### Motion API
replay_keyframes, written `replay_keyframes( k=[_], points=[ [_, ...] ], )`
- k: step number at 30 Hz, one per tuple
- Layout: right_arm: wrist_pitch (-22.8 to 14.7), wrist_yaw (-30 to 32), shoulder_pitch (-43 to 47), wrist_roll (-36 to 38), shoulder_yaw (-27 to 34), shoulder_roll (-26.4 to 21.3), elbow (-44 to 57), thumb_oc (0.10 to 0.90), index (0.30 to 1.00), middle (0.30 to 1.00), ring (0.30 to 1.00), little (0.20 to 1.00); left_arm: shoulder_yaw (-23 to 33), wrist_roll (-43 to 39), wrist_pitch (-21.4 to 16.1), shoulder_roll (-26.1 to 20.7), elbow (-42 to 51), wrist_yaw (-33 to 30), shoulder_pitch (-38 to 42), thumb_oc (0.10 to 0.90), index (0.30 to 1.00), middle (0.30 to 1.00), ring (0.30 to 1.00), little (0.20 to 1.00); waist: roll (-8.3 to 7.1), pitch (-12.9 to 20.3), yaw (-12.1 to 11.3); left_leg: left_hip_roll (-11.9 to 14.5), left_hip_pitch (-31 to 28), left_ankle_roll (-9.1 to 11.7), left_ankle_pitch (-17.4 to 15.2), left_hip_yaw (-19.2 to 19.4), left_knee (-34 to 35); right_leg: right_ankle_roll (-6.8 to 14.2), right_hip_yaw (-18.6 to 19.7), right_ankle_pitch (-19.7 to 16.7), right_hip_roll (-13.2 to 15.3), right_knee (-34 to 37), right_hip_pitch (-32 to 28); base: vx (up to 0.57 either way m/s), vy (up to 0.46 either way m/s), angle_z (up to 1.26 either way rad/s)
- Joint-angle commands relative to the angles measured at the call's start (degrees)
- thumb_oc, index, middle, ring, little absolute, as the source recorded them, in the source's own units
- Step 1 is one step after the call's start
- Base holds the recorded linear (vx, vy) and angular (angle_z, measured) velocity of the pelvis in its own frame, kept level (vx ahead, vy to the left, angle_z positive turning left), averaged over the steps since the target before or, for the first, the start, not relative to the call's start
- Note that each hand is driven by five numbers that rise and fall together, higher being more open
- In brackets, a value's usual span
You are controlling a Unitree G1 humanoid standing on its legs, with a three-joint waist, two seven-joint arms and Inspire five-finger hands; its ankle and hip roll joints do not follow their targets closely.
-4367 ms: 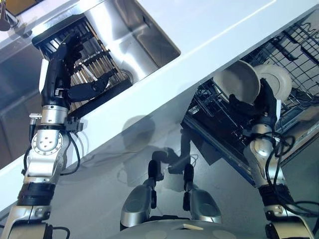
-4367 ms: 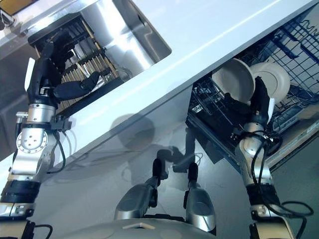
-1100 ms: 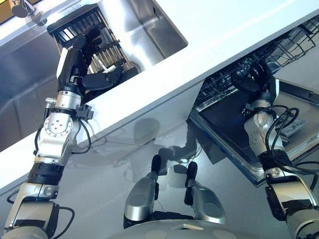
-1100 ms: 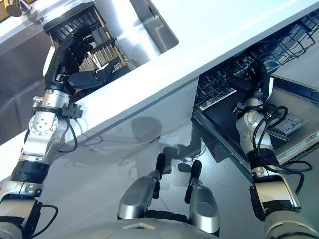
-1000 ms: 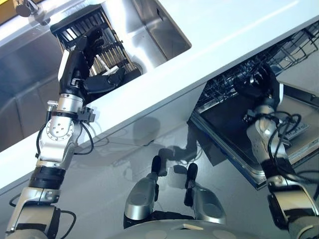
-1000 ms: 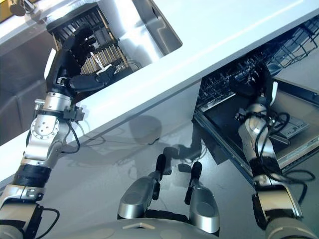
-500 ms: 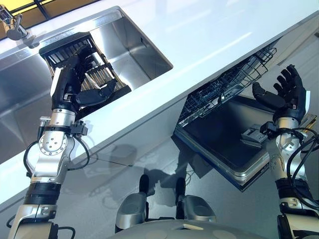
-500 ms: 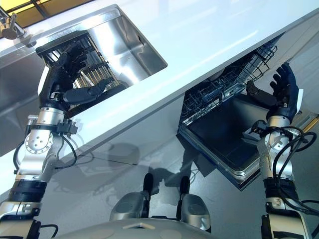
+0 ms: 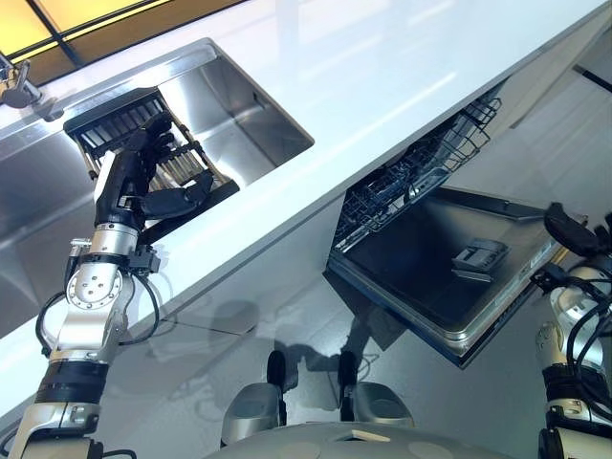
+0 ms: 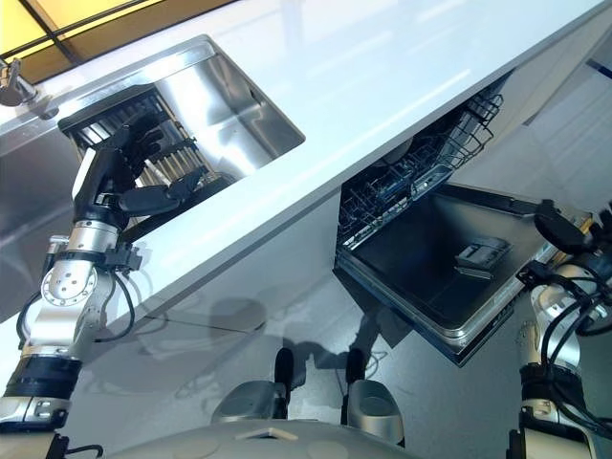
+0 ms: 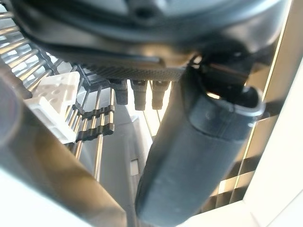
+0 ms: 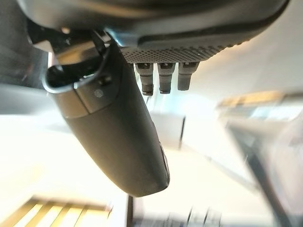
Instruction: Pick up plates and place into dishwasher.
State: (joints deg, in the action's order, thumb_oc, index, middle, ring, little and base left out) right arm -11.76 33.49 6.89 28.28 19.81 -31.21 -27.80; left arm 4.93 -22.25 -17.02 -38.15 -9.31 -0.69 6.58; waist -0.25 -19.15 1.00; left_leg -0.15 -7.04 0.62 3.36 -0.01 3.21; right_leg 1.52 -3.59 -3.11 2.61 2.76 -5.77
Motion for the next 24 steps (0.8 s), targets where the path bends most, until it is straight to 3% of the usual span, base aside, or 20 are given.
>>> replay_keyframes(
  k=[1, 4, 16, 24],
  points=[
    [-5.0, 0.8, 0.3, 2.0, 2.6, -5.3, -0.6, 0.8, 0.9, 0.9, 0.9, 0.9, 4.8, 1.1, -3.1, -4.4, -0.7, -3.4, 4.4, 0.8, 0.9, 0.9, 0.9, 0.9, 2.63, 4.4, 1.8, -5.5, 1.5, -5.7, -11.4, 2.2, -7.1, 2.6, 0.5, 10.0, -2.1, -13.6, 5.6, -0.05, -0.02, -0.15],
    [-5.4, -0.7, 0.8, 5.5, 1.8, -5.6, -2.9, 0.8, 0.9, 0.9, 0.9, 0.9, 5.1, -0.1, -2.9, -6.2, -1.7, -5.5, 6.8, 0.8, 0.9, 0.9, 0.9, 0.9, 3.33, 2.4, 2.4, -5.6, 3.7, -5.7, -11.4, 2.6, -8.4, 2.3, 0.9, 10.6, -1.9, -15.2, 7.9, -0.13, -0.029, -0.2],
    [-4.0, -19.7, 6.2, 30.0, -3.7, -4.8, -10.1, 0.8, 0.9, 0.9, 0.9, 0.9, 5.4, -4.7, -6.5, -8.8, -3.2, -11.1, 14.2, 0.8, 0.9, 0.9, 0.9, 0.9, 4.71, -6.8, 2.3, -4.9, 17.9, -4.3, -10.1, 3.3, -17.1, -0.6, -0.4, 11.9, -1.2, -23.2, 20.0, -0.15, -0.066, -0.04],
    [-2.1, -24.1, 11.4, 39.2, -7.7, -3.7, -14.1, 0.8, 0.9, 0.9, 0.9, 0.9, 2.9, -4.2, -7.3, -10.9, -4.1, -13.6, 21.0, 0.8, 0.9, 0.9, 0.9, 0.9, 5.42, -10.6, 0.8, -5.0, 26.6, -3.7, -7.7, 2.9, -19.0, -1.7, -1.4, 11.3, -2.0, -26.2, 28.5, -0.1, -0.028, 0.02]
  ],
)
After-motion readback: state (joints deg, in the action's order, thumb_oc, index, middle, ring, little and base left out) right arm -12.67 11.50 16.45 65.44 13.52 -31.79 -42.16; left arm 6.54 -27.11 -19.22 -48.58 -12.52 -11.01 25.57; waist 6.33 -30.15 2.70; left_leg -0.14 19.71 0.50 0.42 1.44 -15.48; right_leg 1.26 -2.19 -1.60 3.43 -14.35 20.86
